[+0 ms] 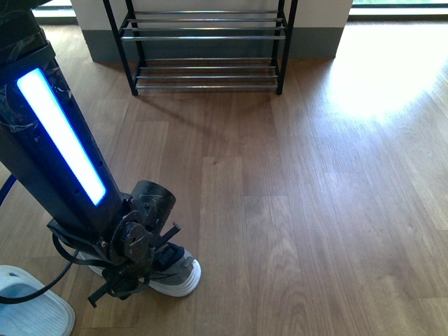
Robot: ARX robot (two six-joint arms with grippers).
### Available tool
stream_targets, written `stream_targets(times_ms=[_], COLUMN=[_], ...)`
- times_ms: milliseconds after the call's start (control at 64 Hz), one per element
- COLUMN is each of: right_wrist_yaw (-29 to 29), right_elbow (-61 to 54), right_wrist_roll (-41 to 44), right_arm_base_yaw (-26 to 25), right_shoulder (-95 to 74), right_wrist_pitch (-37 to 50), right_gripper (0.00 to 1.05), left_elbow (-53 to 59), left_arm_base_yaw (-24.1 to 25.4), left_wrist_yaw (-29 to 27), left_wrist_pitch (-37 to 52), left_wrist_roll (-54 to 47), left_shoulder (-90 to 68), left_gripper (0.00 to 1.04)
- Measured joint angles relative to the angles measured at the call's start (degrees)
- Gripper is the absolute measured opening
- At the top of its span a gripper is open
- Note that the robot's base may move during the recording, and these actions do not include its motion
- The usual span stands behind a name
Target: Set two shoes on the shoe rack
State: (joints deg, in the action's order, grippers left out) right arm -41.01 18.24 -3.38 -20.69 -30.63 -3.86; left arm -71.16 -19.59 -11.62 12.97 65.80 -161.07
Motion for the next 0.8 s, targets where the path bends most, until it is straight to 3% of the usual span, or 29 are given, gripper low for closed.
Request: stream_targets(times_ms=[47, 281, 453, 547, 688, 797], right_wrist_yaw=[0.0, 0.0, 0.0, 0.0, 0.0, 0.0], right_elbow=[0.0, 0.0, 0.0, 0.0, 0.0, 0.0], right_wrist_roll=[0.0, 0.0, 0.0, 0.0, 0.0, 0.0], right_arm_base_yaw=[0.0, 0.0, 0.0, 0.0, 0.0, 0.0], right_shoulder=[0.0, 0.0, 0.0, 0.0, 0.0, 0.0], right_wrist_pitch=[0.0, 0.0, 0.0, 0.0, 0.0, 0.0], right_gripper=[0.01, 0.01, 0.01, 0.01, 0.01, 0.01], left_elbow=[1.9, 16.5, 30.6, 37.7, 40.8, 40.8], left_arm_base_yaw=[0.4, 1.6, 1.7, 1.0, -4.9, -6.3], left_wrist_yaw=[-1.2, -14.3, -24.4, -28.7, -38.9, -41.0], left_wrist_pitch=[0.2, 2.4, 3.8, -1.6, -20.1, -23.3], left_wrist_roll=[0.1, -11.7, -21.4, -26.6, -34.0, -35.1], left_shoulder=[1.6, 23.0, 48.4, 66.2, 98.9, 106.9], left_gripper=[0.02, 0.02, 0.02, 0.02, 0.02, 0.02])
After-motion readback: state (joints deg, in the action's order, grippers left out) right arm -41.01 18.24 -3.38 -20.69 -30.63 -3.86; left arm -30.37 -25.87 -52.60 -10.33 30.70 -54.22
